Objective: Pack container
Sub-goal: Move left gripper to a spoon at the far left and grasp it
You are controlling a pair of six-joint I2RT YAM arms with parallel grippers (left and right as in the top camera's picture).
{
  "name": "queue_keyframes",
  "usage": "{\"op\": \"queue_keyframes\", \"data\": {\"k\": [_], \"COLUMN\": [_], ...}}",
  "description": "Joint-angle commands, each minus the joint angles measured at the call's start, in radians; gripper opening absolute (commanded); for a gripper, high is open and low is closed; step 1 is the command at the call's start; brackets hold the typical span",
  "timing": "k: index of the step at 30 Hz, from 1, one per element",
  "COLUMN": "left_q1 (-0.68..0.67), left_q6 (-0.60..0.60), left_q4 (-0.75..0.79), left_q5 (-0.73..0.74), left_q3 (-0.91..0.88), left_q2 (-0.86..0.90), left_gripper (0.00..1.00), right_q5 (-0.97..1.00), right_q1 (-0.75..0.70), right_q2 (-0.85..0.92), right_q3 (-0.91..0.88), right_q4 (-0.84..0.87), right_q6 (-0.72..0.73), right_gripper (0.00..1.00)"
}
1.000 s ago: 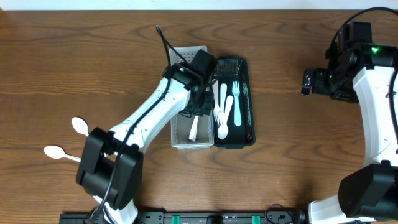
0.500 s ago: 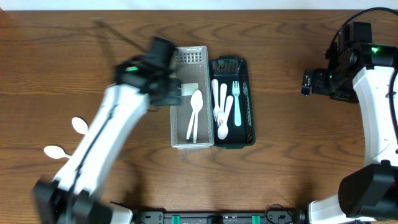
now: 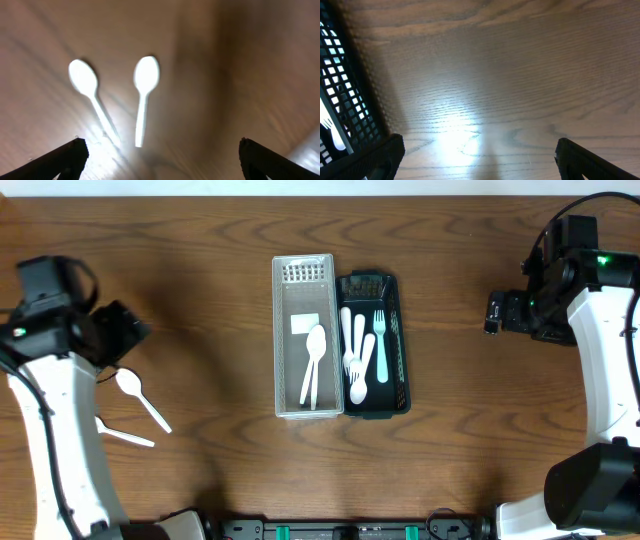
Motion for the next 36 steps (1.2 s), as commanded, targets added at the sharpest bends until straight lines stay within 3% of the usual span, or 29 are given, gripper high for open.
{"op": "queue_keyframes", "data": {"k": [1, 16, 36], "left_q1": [0.074, 0.109, 0.109], "left_q6": [-0.024, -0.020, 0.024], "left_q4": [0.019, 0.170, 0.439], "left_q5": [0.041, 0.056, 0.080], "left_q3": [-0.055, -0.123, -0.340], "left_q2": [0.075, 0.354, 0.373], "left_gripper": [0.99, 0.99, 0.99], "right_q5": [-0.003, -0.003, -0.003], "right_q1": [-0.001, -0.001, -0.001], "right_q2": [-0.001, -0.001, -0.001], "right_q3": [-0.008, -0.029, -0.029], "right_q4": [0.002, 0.019, 0.020], "right_q6": [-0.013, -0.017, -0.016], "right_gripper": [0.99, 0.99, 0.99]}}
